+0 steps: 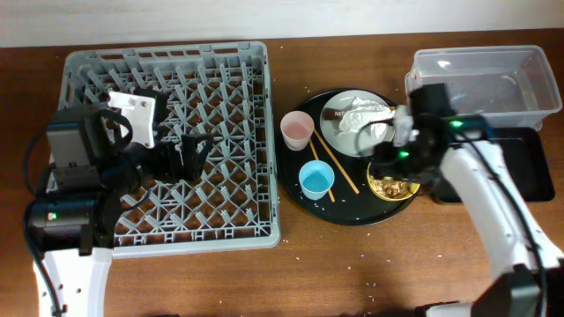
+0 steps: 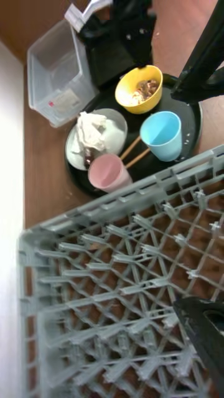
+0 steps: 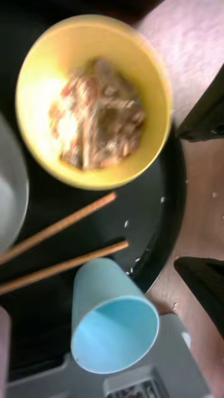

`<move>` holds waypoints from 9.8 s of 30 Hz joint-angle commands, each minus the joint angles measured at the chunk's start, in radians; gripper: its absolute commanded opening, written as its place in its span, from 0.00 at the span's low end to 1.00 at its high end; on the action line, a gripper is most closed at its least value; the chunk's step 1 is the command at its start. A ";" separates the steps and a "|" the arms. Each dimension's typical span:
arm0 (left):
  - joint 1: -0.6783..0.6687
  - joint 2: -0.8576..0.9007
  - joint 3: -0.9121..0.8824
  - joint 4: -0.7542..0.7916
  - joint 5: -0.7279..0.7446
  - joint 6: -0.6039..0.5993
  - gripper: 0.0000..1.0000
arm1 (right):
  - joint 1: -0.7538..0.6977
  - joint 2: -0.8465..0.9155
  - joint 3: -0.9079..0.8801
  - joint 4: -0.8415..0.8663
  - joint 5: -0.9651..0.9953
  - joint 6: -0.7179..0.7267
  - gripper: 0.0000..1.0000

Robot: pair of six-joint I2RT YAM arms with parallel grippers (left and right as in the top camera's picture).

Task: Sort waste into correct bins and load items into the dishwasher rack
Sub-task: 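Lift the yellow bowl and tip its scraps into the black tray, then set the empty yellow bowl back on the round tray, release, then grasp the tissue and wrapper on the white plate with right gripper, then carry the tissue and wrapper to the clear bin and release, then grasp the blue cup with the right gripper and lift it, then hand the blue cup from the right gripper to the left gripper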

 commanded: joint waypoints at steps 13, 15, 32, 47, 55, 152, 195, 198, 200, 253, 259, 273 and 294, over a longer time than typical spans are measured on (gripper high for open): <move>-0.003 0.021 0.015 -0.026 -0.031 -0.045 0.99 | 0.115 0.270 -0.113 0.250 0.183 0.130 0.25; -0.003 0.021 0.015 -0.026 -0.031 -0.045 0.99 | 0.114 0.289 -0.113 0.253 0.192 0.129 0.23; -0.003 0.021 0.015 -0.026 -0.031 -0.045 0.99 | -0.650 0.073 -0.100 0.386 -0.784 -0.224 0.04; -0.003 0.021 0.015 -0.026 -0.031 -0.045 0.99 | -0.897 0.301 -0.101 0.496 -1.143 -0.278 0.04; -0.003 0.021 0.015 -0.026 -0.031 -0.045 0.99 | -0.896 0.365 -0.103 0.478 -1.348 -0.337 0.04; -0.003 0.021 0.015 -0.026 -0.031 -0.045 0.99 | 0.002 0.687 0.528 0.107 0.198 -0.904 0.66; -0.003 0.021 0.015 -0.026 -0.031 -0.045 0.99 | -0.005 0.739 0.557 0.153 -0.005 -1.093 0.59; -0.003 0.021 0.015 -0.026 -0.031 -0.045 0.99 | -0.011 0.743 0.488 0.168 -0.001 -1.046 0.38; -0.003 0.021 0.015 -0.026 -0.031 -0.045 0.99 | -0.019 0.743 0.462 0.163 0.010 -1.033 0.04; -0.003 0.019 0.015 0.009 -0.018 -0.045 0.99 | 0.234 0.380 0.526 -0.319 0.003 0.056 0.73; -0.003 0.045 0.015 -0.004 0.007 -0.045 0.99 | 0.245 0.380 0.206 -0.019 -0.098 -0.042 0.45; -0.003 0.315 0.015 0.156 0.772 -0.131 0.62 | 0.131 0.097 0.406 -0.214 -0.515 -0.354 0.04; -0.285 0.257 0.153 0.266 1.062 -0.303 0.74 | 0.159 -0.011 0.422 -0.185 -1.094 -0.692 0.04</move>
